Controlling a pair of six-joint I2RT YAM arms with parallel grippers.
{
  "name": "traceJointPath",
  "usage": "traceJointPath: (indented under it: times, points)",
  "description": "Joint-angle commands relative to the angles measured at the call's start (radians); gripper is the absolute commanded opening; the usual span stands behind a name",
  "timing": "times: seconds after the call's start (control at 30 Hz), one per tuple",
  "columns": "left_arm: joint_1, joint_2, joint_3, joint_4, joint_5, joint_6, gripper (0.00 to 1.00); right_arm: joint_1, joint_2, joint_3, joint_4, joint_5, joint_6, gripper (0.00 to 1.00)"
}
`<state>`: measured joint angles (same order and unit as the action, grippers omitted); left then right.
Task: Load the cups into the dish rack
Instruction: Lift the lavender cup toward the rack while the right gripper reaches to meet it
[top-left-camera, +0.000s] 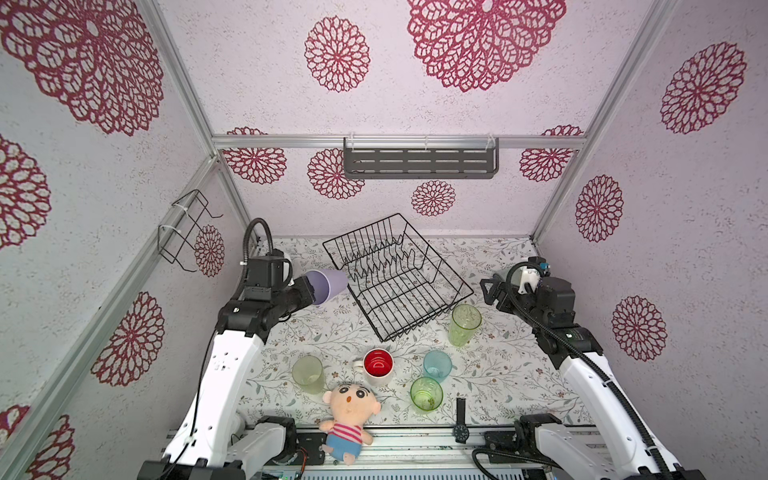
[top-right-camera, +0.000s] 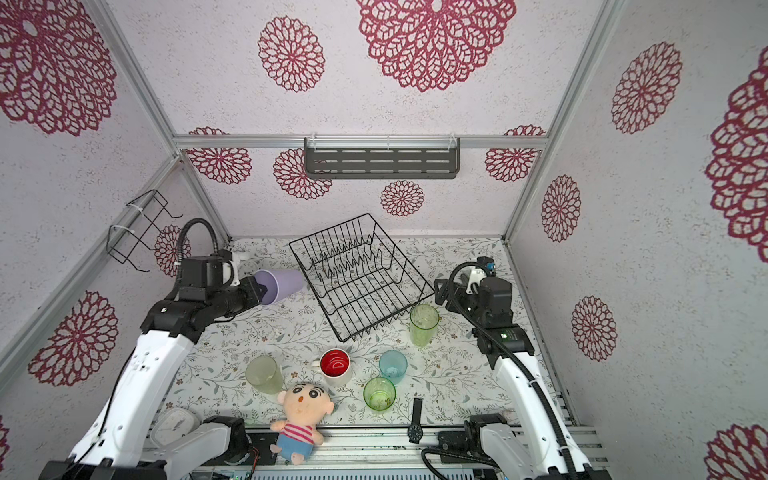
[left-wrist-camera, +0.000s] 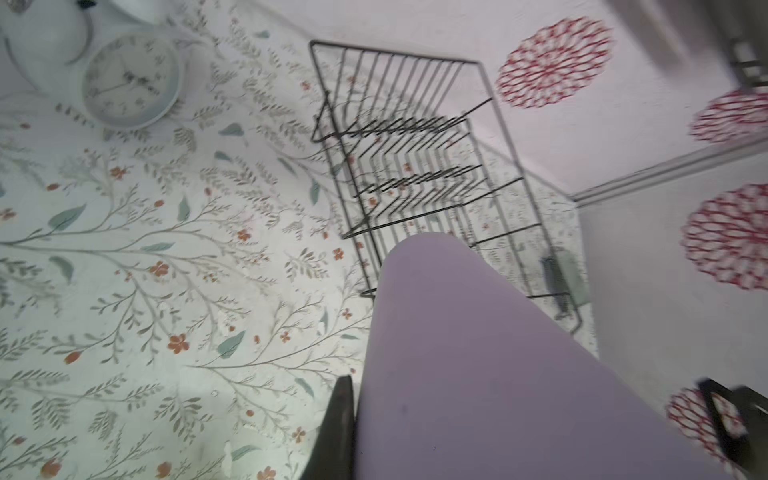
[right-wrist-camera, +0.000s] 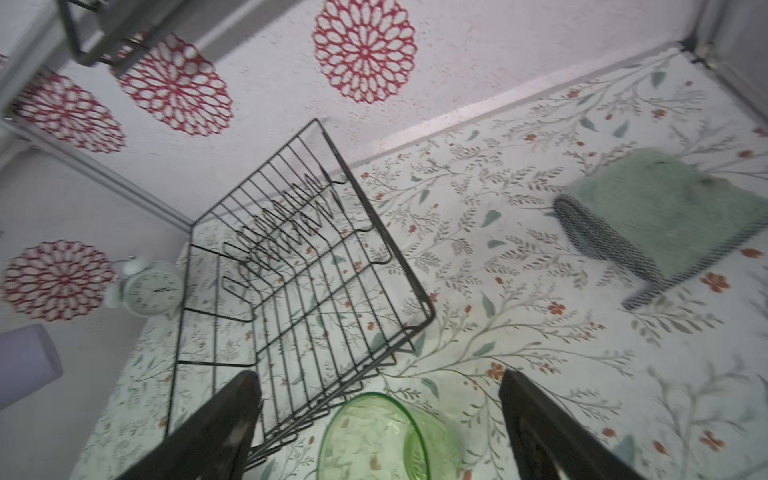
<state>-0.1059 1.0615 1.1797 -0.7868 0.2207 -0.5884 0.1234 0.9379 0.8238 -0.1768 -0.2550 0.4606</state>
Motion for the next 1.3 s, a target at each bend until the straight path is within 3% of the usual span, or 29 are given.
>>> traceJointPath:
  times: [0.0,0.13,0.27,0.4,0.6,0.8,1.0,1.27]
  points:
    - [-0.002,-0.047,-0.015,0.167,0.243,-0.032,0.00,0.004,0.021,0.038,0.144,-0.255,0.117,0.95]
    - [-0.003,-0.037,-0.088,0.460,0.483,-0.198,0.00,0.009,0.075,0.005,0.384,-0.465,0.297,0.95]
    - [-0.020,0.009,-0.150,0.737,0.582,-0.377,0.00,0.059,0.123,0.005,0.502,-0.532,0.384,0.97]
    - [-0.084,0.055,-0.131,0.781,0.574,-0.369,0.00,0.133,0.161,0.016,0.535,-0.542,0.411,0.98]
    - [-0.188,0.130,-0.113,0.834,0.587,-0.371,0.00,0.209,0.237,-0.034,0.860,-0.576,0.671,0.99]
    - [-0.280,0.218,-0.169,1.120,0.591,-0.538,0.00,0.230,0.287,-0.072,1.108,-0.548,0.856,0.99]
    - [-0.342,0.291,-0.158,1.161,0.569,-0.552,0.00,0.266,0.290,-0.058,1.143,-0.492,0.857,0.99]
    - [-0.353,0.294,-0.170,1.170,0.527,-0.554,0.00,0.280,0.311,-0.050,1.246,-0.460,0.954,0.99]
